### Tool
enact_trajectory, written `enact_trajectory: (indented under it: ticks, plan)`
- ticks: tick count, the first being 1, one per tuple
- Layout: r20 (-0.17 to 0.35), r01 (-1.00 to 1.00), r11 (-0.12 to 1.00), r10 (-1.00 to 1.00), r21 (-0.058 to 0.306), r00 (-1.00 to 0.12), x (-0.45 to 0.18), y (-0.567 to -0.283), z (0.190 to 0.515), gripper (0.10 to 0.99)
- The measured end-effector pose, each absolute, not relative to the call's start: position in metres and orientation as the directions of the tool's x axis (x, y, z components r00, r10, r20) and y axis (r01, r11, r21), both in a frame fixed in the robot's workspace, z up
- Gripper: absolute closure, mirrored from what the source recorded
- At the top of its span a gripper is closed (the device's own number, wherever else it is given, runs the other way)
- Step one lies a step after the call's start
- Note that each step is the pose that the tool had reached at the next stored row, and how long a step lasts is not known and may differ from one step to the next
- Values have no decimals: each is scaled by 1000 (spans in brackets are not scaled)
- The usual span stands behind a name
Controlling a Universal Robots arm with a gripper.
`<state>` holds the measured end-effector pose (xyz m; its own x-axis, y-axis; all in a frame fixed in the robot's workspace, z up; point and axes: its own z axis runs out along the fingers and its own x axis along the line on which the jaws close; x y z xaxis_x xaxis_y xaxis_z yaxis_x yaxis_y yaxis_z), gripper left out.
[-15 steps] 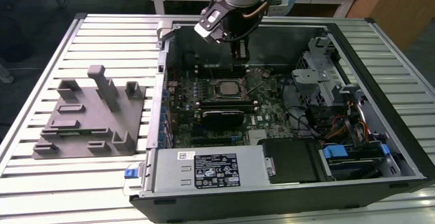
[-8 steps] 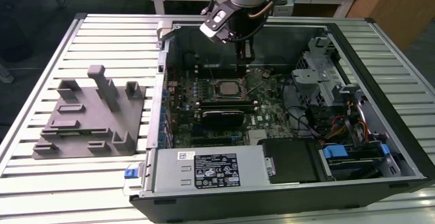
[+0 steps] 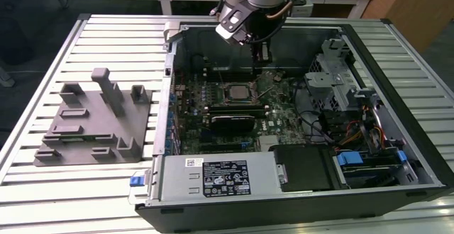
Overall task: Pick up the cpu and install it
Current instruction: 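Close the cpu cover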
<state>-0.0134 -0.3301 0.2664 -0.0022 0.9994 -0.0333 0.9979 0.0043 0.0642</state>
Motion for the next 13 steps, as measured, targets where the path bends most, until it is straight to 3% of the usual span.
enact_trajectory:
  ticks: [13]
  plan:
    - [-33,998,4,999,64,-2,7,-330,266,980]
